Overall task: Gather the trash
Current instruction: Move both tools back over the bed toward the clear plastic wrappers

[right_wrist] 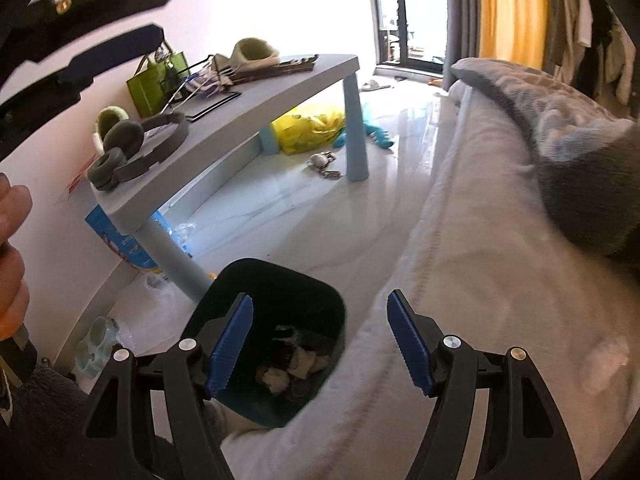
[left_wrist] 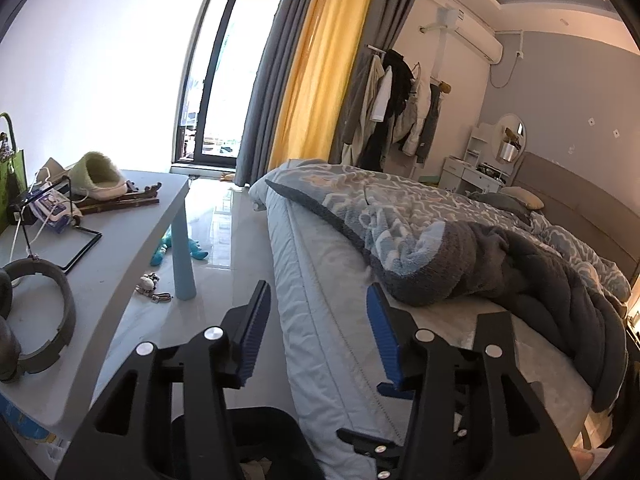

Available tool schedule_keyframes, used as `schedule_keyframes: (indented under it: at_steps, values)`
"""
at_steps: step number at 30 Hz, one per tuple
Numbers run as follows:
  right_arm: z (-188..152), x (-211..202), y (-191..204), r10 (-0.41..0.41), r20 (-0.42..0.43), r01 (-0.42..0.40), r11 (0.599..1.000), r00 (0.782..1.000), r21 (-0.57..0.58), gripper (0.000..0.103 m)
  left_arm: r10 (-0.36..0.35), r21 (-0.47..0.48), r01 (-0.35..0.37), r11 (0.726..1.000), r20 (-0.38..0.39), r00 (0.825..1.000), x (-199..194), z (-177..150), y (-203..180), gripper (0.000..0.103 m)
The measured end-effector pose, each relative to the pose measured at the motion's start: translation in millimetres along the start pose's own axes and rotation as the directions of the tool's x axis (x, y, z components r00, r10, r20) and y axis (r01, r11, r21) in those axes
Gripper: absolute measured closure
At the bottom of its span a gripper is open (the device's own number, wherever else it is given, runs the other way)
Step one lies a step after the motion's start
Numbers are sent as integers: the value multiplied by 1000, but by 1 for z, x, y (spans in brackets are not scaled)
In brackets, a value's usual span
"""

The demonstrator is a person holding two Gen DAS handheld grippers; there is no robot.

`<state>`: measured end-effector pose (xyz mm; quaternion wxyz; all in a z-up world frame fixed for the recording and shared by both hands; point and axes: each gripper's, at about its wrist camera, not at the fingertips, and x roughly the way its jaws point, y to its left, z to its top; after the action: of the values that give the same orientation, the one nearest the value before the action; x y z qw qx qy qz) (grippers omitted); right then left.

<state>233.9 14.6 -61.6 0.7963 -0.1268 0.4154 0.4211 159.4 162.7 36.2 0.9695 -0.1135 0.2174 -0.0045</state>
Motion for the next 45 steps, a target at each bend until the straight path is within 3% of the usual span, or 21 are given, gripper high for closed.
schedule_keyframes:
  at_steps: [19, 32, 34, 45]
  values:
    - [-29, -63, -85, -162, 87, 152, 982, 983, 110, 32, -75, 28, 76, 997, -40, 996, 33, -10, -60, 38]
    - [-61, -101, -154, -284, 103, 253, 936, 953, 244, 31, -114, 53, 121, 991, -118, 986, 76, -35, -98, 30]
    - [-67, -105, -163, -326, 98, 293, 922, 940, 252, 31, -123, 39, 130, 991, -135, 983, 84, -38, -102, 30]
    - [-95, -110, -203, -399, 53, 360, 869, 915, 338, 30, -155, 56, 172, 984, -232, 960, 123, -57, -139, 23]
